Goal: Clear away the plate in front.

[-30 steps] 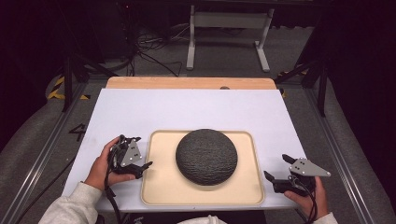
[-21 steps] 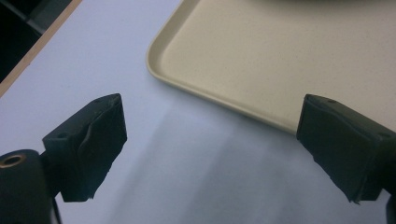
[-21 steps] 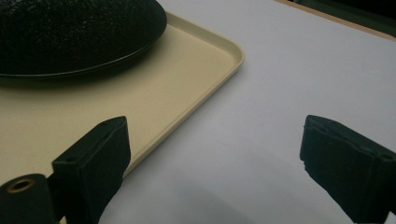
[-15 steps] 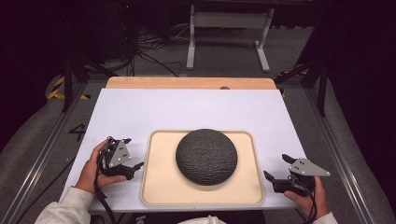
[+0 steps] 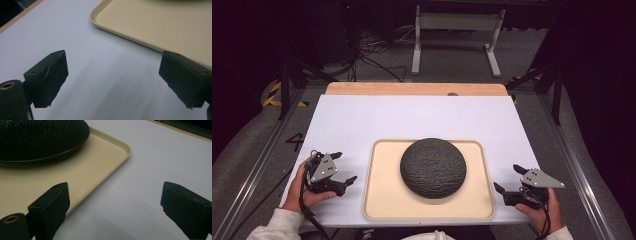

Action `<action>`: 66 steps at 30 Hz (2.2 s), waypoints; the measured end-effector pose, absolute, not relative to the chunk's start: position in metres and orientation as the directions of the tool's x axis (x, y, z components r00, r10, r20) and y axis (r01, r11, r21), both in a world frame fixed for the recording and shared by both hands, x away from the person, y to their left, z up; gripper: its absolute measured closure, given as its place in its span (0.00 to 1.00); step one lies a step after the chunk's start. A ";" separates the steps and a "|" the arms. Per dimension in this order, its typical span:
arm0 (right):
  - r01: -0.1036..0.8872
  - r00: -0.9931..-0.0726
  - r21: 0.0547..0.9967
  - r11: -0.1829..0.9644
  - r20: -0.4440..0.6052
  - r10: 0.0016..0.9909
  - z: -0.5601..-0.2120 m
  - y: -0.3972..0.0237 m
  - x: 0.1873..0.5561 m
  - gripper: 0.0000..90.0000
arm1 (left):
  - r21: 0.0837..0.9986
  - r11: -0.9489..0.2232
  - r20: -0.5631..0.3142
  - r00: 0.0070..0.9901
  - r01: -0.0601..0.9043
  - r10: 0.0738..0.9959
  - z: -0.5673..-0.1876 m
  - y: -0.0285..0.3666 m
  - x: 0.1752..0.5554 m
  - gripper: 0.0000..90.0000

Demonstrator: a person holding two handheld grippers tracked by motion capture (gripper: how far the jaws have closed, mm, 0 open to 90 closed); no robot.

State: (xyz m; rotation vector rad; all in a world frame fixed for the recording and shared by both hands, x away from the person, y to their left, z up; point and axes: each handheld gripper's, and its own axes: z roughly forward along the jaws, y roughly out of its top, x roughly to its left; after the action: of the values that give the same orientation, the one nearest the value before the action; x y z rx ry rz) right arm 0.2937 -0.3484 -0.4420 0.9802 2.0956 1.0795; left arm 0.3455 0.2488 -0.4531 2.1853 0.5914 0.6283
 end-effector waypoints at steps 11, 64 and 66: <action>0.341 -0.571 0.850 0.402 -0.153 0.807 -0.443 -0.347 0.297 0.10 | 0.795 -0.554 0.198 0.759 0.246 0.621 -0.457 0.262 0.334 0.11; 0.346 -0.552 0.857 0.382 -0.144 0.821 -0.443 -0.354 0.294 0.10 | 0.821 -0.518 0.166 0.767 0.240 0.619 -0.457 0.263 0.329 0.10; 0.345 -0.555 0.855 0.386 -0.146 0.819 -0.443 -0.353 0.294 0.10 | 0.821 -0.518 0.165 0.766 0.242 0.621 -0.457 0.263 0.329 0.10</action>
State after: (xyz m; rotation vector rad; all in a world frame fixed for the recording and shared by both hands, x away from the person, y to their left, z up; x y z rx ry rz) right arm 0.2940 -0.3532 -0.4428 0.9954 2.0839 1.0938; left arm 0.3287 0.2629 -0.4572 2.1099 0.6431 0.5665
